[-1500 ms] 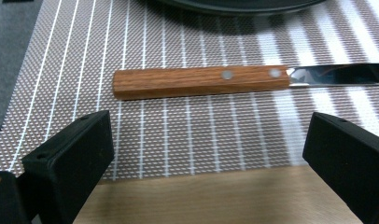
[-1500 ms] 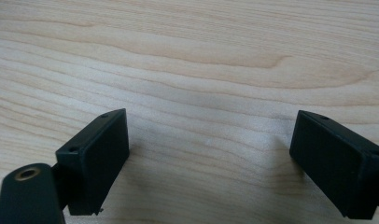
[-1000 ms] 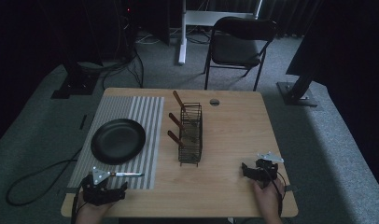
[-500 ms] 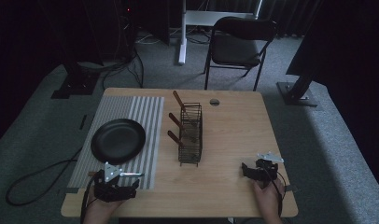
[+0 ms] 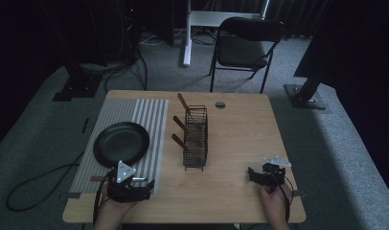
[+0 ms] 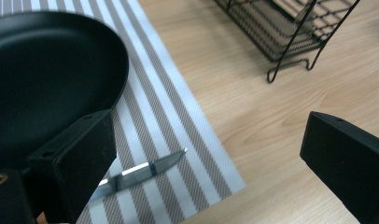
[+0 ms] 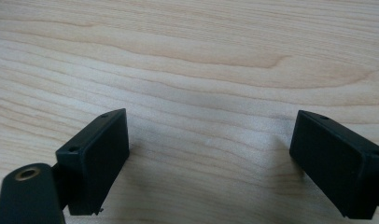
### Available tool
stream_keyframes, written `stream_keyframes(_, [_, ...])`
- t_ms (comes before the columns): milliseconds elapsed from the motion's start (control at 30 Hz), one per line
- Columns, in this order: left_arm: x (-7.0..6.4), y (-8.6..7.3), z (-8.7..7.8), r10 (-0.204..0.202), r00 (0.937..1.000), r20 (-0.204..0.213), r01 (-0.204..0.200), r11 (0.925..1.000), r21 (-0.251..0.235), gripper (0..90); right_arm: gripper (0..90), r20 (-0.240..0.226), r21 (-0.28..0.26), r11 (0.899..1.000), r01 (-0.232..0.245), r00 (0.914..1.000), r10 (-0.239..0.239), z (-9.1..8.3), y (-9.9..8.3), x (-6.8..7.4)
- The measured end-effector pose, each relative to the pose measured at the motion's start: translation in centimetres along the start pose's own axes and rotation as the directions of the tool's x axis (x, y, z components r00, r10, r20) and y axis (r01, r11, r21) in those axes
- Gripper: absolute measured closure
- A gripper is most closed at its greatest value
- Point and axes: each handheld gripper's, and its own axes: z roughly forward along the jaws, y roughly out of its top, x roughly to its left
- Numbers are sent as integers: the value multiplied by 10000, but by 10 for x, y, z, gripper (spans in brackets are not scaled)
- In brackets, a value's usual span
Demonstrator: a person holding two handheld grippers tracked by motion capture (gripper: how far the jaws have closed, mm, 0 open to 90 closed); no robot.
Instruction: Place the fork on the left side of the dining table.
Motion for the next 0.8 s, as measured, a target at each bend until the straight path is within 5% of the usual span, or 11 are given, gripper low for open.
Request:
stream_keyframes(667, [-23,48,8,581,9966,586,-553,9973,-473,71,115,0,-13,10000,8,10000,-8,0,0,0])
stream_keyframes(800, [-25,57,12,435,9964,730,-390,9974,-613,71,115,9,-14,10000,-3,10000,3,0,0,0])
